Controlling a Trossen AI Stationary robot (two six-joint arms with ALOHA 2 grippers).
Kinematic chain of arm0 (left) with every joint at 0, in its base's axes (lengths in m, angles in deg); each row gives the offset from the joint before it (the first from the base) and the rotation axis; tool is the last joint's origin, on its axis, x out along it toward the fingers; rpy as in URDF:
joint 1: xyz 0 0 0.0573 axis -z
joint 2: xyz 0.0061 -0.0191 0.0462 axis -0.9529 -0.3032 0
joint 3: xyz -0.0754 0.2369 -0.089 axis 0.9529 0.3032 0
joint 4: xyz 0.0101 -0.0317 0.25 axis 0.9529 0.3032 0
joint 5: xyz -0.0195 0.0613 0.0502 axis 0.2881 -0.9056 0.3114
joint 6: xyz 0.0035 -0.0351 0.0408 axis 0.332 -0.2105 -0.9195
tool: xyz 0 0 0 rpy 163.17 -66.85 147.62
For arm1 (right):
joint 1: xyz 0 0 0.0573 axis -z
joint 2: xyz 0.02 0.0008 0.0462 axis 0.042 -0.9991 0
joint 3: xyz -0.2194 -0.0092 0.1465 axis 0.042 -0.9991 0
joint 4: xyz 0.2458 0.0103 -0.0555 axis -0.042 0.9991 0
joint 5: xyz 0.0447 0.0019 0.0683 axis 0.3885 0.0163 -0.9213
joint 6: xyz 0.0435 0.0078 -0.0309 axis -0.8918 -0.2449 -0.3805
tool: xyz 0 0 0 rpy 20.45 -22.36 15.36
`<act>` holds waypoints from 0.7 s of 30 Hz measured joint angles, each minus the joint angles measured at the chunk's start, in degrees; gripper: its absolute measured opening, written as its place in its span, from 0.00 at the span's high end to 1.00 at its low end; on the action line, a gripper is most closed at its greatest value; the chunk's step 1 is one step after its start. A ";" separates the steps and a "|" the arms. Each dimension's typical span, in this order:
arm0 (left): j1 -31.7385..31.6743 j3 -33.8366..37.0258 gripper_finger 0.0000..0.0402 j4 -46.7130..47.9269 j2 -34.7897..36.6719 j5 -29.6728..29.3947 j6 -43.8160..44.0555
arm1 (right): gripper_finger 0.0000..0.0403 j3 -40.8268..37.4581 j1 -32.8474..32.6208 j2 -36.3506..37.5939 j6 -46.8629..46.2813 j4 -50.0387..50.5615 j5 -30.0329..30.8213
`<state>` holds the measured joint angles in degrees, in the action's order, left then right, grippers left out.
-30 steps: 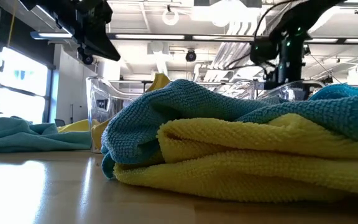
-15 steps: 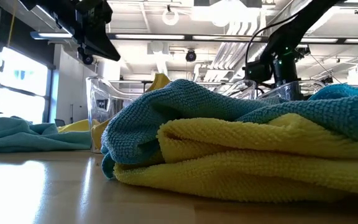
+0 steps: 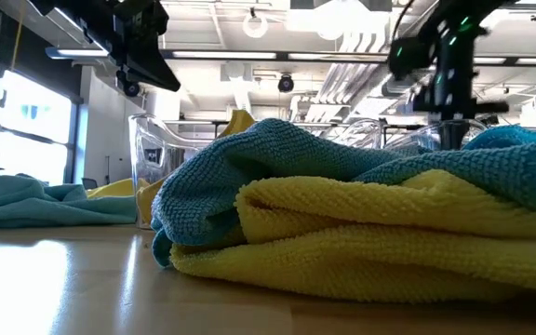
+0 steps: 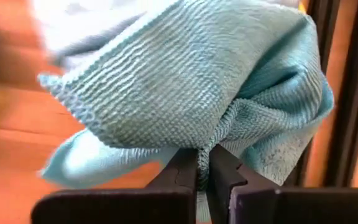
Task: Sort microfiber towel by color & place in baskets
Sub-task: Put the blue microfiber cloth into the right transparent bin
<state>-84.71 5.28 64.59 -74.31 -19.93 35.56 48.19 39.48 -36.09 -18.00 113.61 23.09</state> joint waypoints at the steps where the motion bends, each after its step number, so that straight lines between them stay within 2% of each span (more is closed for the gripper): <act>1: 0.00 0.00 0.96 -0.16 0.00 -0.06 0.00 | 0.99 0.00 -1.08 2.73 -1.42 -0.07 0.01; 7: 0.00 0.00 0.96 -0.24 0.00 -0.07 0.16 | 1.00 0.07 -9.73 17.56 -10.43 -1.88 0.47; 11: 0.00 0.00 0.96 -0.23 0.00 -0.05 0.14 | 1.00 0.13 -17.74 23.94 -15.76 -3.32 2.68; 16: 0.04 0.00 0.96 -0.23 0.00 0.24 3.03 | 1.00 0.13 -29.61 26.03 -21.80 -5.24 6.08; 21: 0.13 0.00 0.96 -0.20 0.00 0.27 3.78 | 1.00 0.13 -42.82 22.68 -27.91 -7.76 10.05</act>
<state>-84.58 5.28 64.39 -74.31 -19.65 39.34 48.32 -3.34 -13.41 -45.91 105.86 33.14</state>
